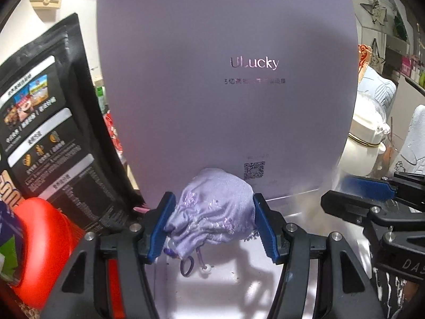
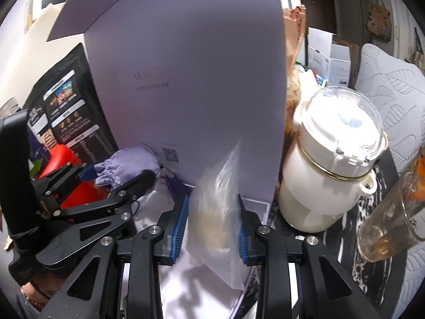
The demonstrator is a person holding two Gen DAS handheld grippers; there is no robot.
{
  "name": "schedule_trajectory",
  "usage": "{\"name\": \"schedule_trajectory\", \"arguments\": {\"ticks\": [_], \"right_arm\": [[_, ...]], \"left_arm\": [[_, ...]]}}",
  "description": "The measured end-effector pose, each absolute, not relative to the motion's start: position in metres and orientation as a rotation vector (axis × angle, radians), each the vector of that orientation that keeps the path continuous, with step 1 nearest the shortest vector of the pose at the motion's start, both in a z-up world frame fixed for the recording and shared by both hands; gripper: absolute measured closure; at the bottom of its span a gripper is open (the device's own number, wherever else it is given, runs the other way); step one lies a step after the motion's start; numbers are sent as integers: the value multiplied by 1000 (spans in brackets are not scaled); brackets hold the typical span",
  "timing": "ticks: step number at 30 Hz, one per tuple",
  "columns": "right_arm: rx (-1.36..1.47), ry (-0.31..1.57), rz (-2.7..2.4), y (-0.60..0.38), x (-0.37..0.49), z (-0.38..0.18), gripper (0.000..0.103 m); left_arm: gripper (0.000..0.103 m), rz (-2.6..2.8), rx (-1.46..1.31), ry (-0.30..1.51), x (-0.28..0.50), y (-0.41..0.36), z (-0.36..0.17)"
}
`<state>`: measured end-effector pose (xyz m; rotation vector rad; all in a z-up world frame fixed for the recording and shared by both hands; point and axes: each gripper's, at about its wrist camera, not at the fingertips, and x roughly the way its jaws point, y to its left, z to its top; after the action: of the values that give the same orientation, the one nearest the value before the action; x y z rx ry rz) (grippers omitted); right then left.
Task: Organize soft objects
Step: 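Open the left tool to drop the pouch in the box while the right releases the zip bag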
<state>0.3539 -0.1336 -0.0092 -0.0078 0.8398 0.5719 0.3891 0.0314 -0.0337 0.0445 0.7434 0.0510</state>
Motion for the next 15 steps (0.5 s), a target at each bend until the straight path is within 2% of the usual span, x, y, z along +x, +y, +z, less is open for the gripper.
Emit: {"name": "schedule_trajectory", "arguments": {"ticks": [1,3,8,15], "right_arm": [[-7,842,569,-134,355,-10,60],[-5,843,556,-136,356,-10,54],[-3,843,544,-142,356,-10,54],[8,841,531,-148,352,-11,54]], "left_arm": [[45,54,44,757,388,31,-35],[44,58,38,785,391,33,-39],[33,56,33,796,394,31,-41],[33,58,48,773,391,28,-32]]}}
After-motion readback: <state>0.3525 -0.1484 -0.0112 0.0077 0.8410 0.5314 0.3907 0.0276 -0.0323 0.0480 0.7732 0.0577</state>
